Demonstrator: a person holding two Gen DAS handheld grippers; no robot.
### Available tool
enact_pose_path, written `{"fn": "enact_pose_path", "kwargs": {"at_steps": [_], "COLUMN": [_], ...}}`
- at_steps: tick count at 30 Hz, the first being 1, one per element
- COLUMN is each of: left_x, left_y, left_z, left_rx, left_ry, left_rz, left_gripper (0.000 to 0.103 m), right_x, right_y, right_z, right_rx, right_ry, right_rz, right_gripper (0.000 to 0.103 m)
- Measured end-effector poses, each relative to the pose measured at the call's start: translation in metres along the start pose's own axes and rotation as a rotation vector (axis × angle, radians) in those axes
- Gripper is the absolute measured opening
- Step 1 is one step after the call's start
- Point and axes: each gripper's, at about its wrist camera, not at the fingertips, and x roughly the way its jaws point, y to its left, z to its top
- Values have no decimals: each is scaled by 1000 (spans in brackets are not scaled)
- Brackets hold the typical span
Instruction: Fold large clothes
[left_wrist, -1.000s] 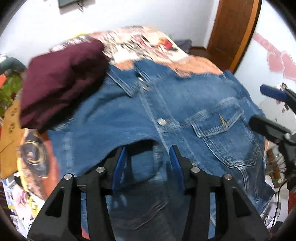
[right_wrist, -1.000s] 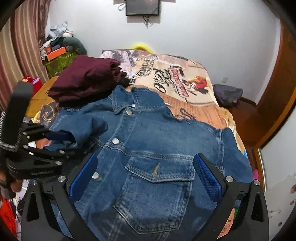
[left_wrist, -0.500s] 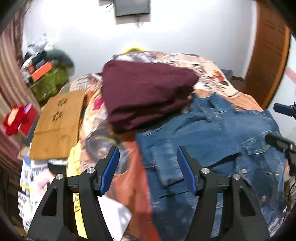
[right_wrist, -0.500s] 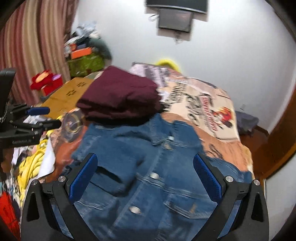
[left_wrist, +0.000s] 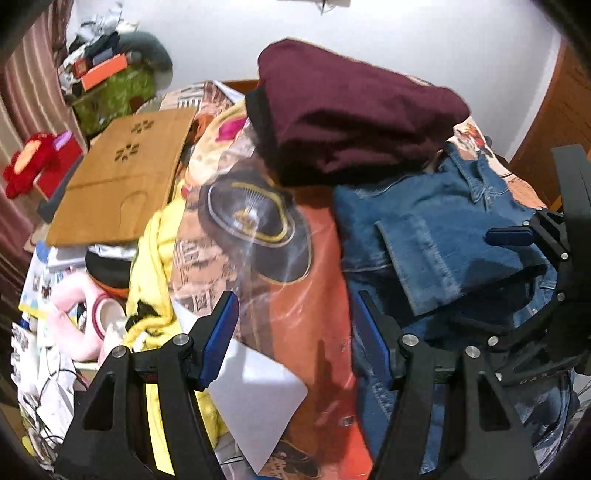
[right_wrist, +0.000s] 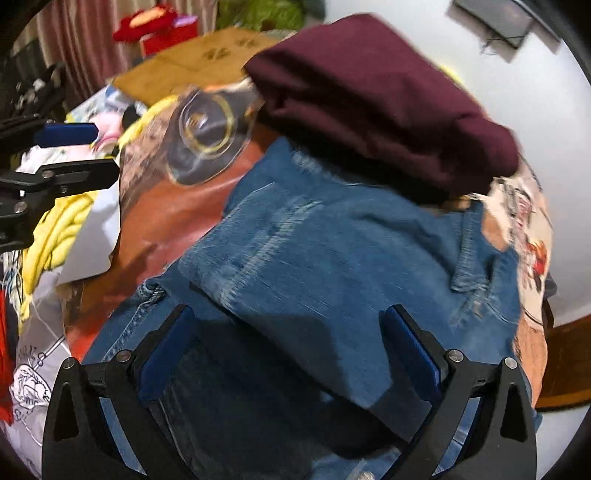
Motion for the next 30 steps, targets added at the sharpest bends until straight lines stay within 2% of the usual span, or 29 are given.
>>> {"fn": "enact_pose_path", "kwargs": {"at_steps": [3, 6, 8, 10, 11, 13, 16, 22, 26, 30], "left_x": [9, 15, 16, 16, 16, 13, 6, -3, 2, 17], "left_y": [4, 4, 1, -2, -3, -7, -14, -33, -49, -64], "left_z": [-6, -9, -11, -12, -13, -13, -11, -5, 0, 0], "left_rx": [-15, -18, -13, -3, 0, 6, 15, 40, 59, 77], "left_ry": [23, 43, 49, 51, 51, 47, 35, 16, 25, 55], "left_rz": [-8, -17, -18, -17, -15, -14, -15, -20, -22, -15], "left_gripper": [63, 63, 63, 63, 63, 63, 63, 63, 63, 63], "right_x": [10, 14, 12, 6, 3, -10, -36, -107, -153, -180], "right_y": [12, 16, 14, 12, 12, 9, -6, -62, -105, -145], "right_z": [5, 6, 7, 6, 6, 5, 5, -9, -35, -74], "right_rx": [-50, -52, -32, -14, -10, 8, 79, 235, 353, 479], "right_ry": [4, -14, -28, -36, -50, -93, -172, -333, -437, -495], "right_rz": [-24, -16, 20, 58, 57, 49, 63, 64, 34, -2], "right_gripper": [87, 65, 36, 21, 17, 13, 12, 12, 12, 11]}}
